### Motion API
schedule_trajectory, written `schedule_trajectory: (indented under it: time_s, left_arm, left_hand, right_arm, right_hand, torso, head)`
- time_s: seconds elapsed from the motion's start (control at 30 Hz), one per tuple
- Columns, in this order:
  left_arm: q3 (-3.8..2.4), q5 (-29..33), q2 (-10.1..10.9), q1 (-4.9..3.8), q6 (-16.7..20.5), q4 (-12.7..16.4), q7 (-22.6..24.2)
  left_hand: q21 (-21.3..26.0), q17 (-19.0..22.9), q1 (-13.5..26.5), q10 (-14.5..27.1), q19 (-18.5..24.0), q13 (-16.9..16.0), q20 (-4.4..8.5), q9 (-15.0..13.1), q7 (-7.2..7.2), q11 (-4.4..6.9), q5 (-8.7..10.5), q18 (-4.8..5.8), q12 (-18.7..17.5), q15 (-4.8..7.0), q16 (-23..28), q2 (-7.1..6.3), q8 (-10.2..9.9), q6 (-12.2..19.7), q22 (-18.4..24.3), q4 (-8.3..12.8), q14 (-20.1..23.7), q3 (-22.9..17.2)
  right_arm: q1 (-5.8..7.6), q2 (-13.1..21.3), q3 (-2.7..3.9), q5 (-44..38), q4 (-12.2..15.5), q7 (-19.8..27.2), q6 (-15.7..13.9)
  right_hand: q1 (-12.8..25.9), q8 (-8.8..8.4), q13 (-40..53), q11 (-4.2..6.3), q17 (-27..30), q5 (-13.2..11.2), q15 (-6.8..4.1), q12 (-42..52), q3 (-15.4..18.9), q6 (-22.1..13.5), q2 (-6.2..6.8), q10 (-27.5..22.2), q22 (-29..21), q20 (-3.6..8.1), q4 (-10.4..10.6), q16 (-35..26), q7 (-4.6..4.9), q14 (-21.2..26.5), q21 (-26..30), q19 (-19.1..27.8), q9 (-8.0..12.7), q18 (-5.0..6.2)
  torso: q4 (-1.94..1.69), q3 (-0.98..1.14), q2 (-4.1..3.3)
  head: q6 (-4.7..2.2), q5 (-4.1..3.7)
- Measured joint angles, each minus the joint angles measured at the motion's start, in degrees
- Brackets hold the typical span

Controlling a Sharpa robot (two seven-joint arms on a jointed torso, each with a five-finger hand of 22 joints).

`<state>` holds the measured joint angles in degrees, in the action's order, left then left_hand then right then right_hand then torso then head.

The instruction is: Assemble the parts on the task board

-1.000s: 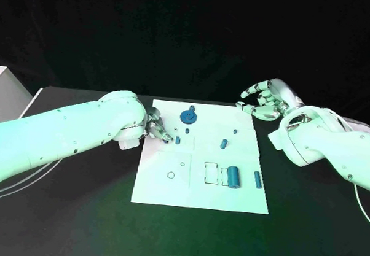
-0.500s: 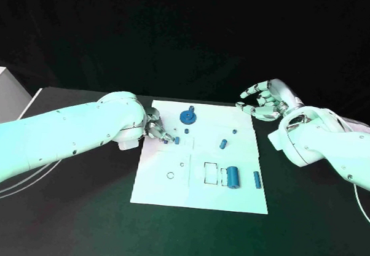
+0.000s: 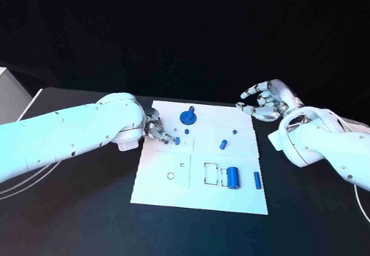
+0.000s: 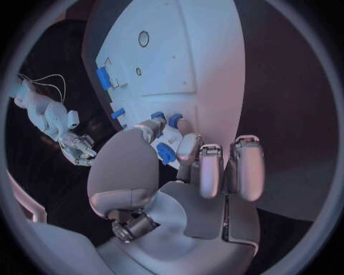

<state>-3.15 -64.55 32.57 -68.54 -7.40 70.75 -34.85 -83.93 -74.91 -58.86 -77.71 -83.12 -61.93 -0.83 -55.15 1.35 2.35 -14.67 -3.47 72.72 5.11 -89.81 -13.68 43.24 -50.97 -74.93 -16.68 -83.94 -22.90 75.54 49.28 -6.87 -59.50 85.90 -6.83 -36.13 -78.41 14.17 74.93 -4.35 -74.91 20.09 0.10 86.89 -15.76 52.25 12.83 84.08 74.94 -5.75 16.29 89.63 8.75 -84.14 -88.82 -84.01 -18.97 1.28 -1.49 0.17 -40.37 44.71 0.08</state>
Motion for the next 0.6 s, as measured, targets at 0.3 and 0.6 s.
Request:
schedule_trajectory:
  time_s: [0.3, 0.6]
  left_arm:
    - [-0.89, 0.0, 0.5, 0.18, 1.1, 0.6, -0.4]
    - [-1.62, 0.2, 0.9, 0.18, 1.9, 1.0, -0.4]
  left_hand:
    - [0.0, 0.0, -0.1, 0.0, 0.0, -0.2, 0.00, -0.1, -0.03, 0.00, 0.26, 0.00, 0.0, 0.00, 0.0, 0.06, -0.3, 0.0, 0.0, 0.0, 0.0, 1.2]
    - [0.0, 0.0, -2.3, 0.0, 0.0, -0.1, 0.00, -0.1, -0.03, 0.00, -0.35, 0.00, 0.0, 0.00, 0.0, 2.29, -0.3, 0.0, 0.0, 0.0, 0.0, 1.2]
  right_arm:
    - [-0.01, 0.0, 0.00, 0.0, 0.0, 0.0, 0.0]
    - [-0.04, 0.0, 0.00, 0.0, -0.1, 0.0, 0.0]
  right_hand:
    - [0.0, 0.00, 0.0, 0.00, 0.0, 0.0, 0.00, 0.0, 0.0, 0.0, 0.00, 0.0, 0.0, 0.00, 0.0, 0.0, 0.00, 0.0, 0.0, 0.0, 0.0, 0.00]
    - [0.2, 0.00, 0.0, 0.00, 0.0, 0.2, 0.00, 0.0, 0.0, 0.0, -0.24, 0.0, 0.0, 0.00, 0.0, 0.0, 0.00, 0.0, 0.0, 0.0, 0.0, 0.00]
  torso:
    - [-0.02, -0.03, 0.01]
    - [-0.02, -0.01, 0.00]
  head:
    - [-0.11, 0.03]
    - [-0.15, 0.03]
